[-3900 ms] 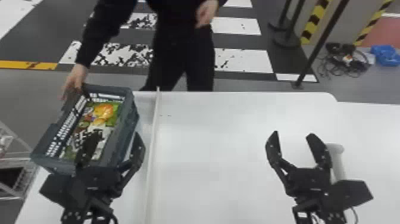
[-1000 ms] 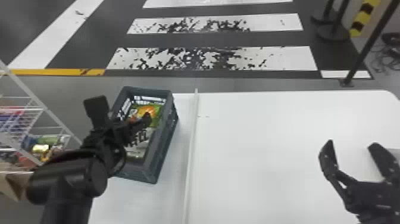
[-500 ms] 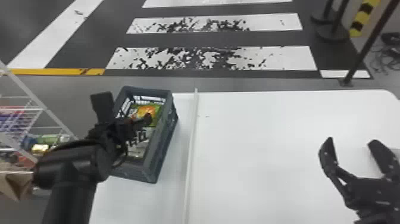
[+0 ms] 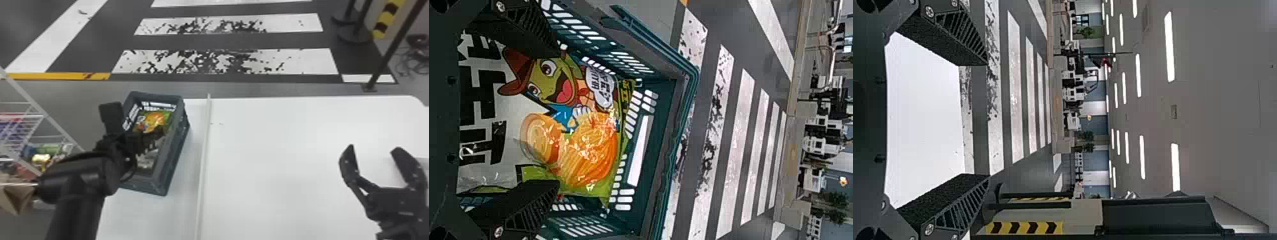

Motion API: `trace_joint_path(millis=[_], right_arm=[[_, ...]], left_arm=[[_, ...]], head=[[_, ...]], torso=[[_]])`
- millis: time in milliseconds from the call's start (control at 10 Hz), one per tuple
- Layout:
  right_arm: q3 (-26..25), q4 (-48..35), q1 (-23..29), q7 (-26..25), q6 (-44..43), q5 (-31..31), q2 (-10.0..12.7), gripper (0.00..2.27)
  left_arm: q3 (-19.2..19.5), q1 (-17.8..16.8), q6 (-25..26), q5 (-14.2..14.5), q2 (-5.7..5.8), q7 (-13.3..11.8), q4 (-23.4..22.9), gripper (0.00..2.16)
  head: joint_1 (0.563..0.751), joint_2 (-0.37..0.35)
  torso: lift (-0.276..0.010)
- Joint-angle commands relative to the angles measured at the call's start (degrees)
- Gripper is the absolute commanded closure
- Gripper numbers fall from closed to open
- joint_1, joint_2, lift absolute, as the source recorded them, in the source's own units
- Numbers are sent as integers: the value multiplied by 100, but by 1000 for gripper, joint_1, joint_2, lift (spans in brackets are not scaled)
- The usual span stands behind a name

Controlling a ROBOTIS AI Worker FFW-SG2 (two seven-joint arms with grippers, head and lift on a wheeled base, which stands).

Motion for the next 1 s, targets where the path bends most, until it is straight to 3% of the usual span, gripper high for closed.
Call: trace_joint_path(millis=[0, 900], right_arm=[[12, 1, -11, 0, 0, 2, 2, 120], [65, 27, -81, 0, 105, 19, 11, 120]], left_arm=[[-42, -1, 0, -4, -9, 0, 27, 97], [2, 87, -106, 32, -35, -88, -16, 97]], head=[[695, 120], [695, 119]], torso=[[-29], [-29]])
